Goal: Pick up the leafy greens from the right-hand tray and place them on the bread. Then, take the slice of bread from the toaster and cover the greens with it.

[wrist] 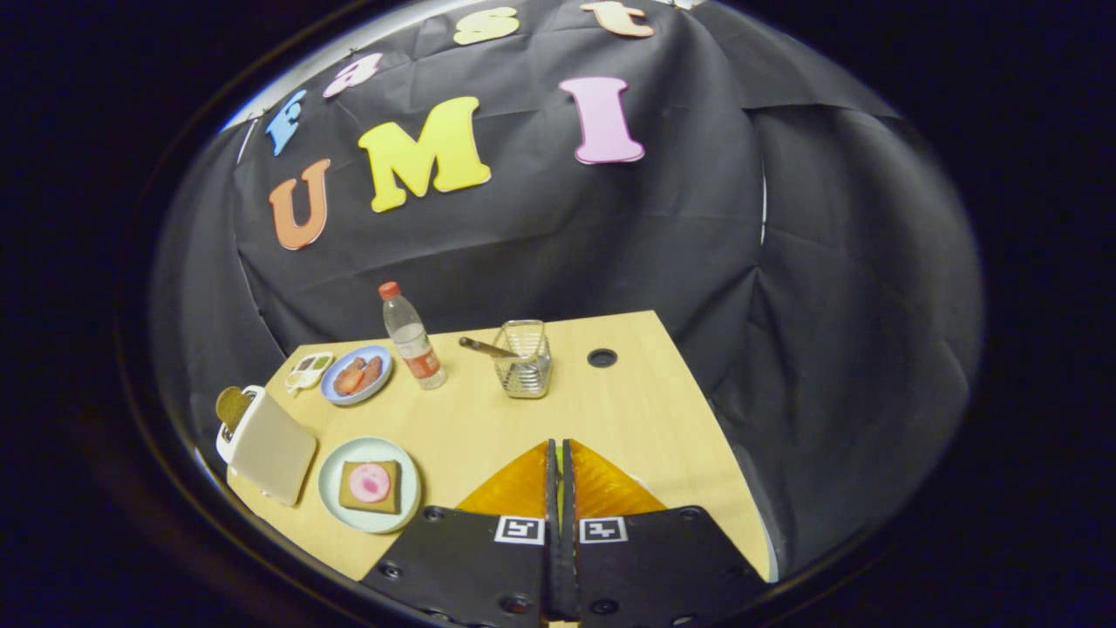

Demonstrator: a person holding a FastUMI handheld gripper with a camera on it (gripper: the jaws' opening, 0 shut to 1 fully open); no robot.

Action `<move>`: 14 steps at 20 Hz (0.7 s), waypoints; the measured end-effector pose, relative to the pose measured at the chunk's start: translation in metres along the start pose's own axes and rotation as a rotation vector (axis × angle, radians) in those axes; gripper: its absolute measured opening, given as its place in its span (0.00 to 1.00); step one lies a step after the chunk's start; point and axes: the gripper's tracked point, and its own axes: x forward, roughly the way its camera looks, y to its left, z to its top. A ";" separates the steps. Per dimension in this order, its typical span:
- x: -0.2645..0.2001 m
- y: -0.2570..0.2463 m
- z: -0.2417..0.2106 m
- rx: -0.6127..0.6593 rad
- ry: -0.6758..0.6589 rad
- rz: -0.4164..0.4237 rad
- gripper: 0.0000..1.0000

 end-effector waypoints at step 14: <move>-0.006 0.277 -0.003 -0.079 -0.002 0.250 0.00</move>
